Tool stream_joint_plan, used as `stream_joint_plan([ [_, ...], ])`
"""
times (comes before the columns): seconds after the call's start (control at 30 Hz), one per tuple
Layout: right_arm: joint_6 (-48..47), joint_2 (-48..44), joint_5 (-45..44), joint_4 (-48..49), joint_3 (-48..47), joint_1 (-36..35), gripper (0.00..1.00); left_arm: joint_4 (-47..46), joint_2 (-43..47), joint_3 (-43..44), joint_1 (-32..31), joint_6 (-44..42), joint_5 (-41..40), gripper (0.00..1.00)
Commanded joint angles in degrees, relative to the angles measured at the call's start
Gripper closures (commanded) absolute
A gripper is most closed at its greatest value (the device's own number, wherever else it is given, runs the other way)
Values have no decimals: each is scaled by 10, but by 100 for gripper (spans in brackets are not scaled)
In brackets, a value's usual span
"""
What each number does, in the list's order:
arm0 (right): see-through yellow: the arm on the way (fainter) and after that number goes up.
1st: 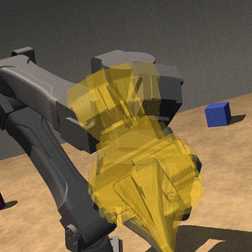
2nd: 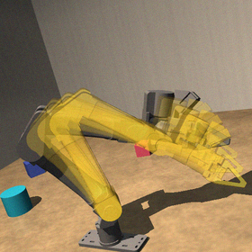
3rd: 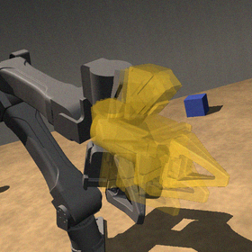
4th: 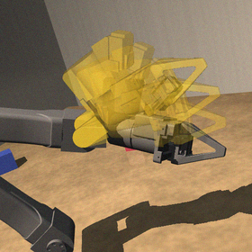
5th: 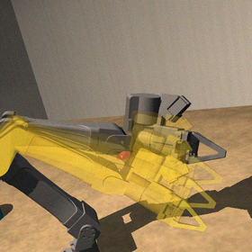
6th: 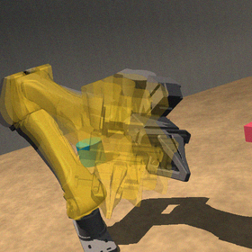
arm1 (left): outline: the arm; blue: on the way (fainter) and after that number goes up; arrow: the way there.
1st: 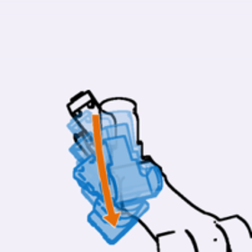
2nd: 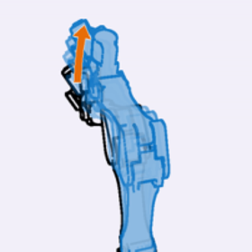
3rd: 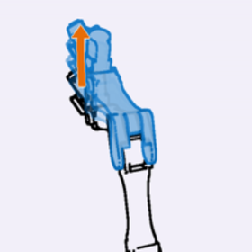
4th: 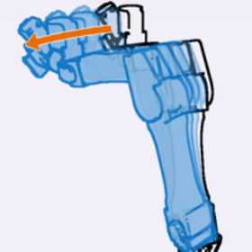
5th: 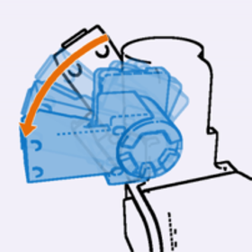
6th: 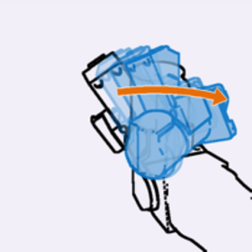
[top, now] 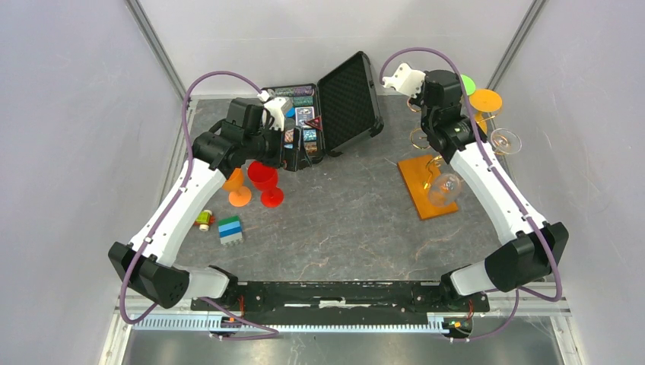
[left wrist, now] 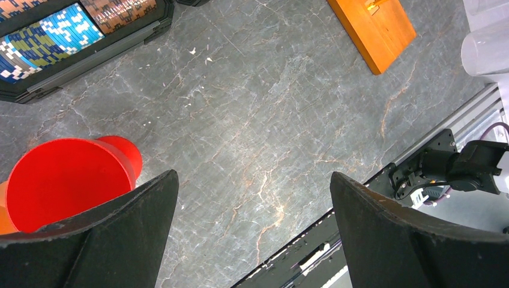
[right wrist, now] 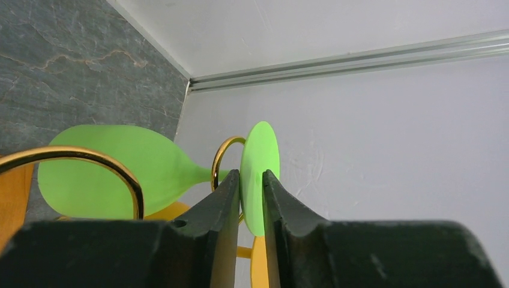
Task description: Take the wine glass off the wine glass rack
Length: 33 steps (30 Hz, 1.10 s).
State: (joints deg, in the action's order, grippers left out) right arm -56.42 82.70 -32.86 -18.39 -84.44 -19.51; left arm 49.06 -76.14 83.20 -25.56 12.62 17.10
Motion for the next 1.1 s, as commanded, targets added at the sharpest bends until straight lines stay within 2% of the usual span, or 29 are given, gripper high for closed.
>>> stream_joint_plan([
  [0.0, -6, 10, -19, 22, 10, -2, 73, -24, 9, -3, 2, 8, 14, 0],
  [0.13, -8, 15, -23, 34, 13, -1, 69, -24, 10, -4, 2, 8, 13, 0],
  [0.3, -12, 21, -34, 54, 23, -2, 71, -25, 9, -5, 2, 7, 13, 0],
  [0.43, -15, 22, -41, 62, 23, -1, 82, -28, 11, -7, 2, 8, 13, 0],
  [0.53, -21, 22, -46, 66, 19, -1, 100, -28, 10, -6, 2, 9, 14, 0],
  [1.07, -48, -29, -40, 60, 3, -6, 100, -42, 7, -12, 2, 11, 21, 0],
])
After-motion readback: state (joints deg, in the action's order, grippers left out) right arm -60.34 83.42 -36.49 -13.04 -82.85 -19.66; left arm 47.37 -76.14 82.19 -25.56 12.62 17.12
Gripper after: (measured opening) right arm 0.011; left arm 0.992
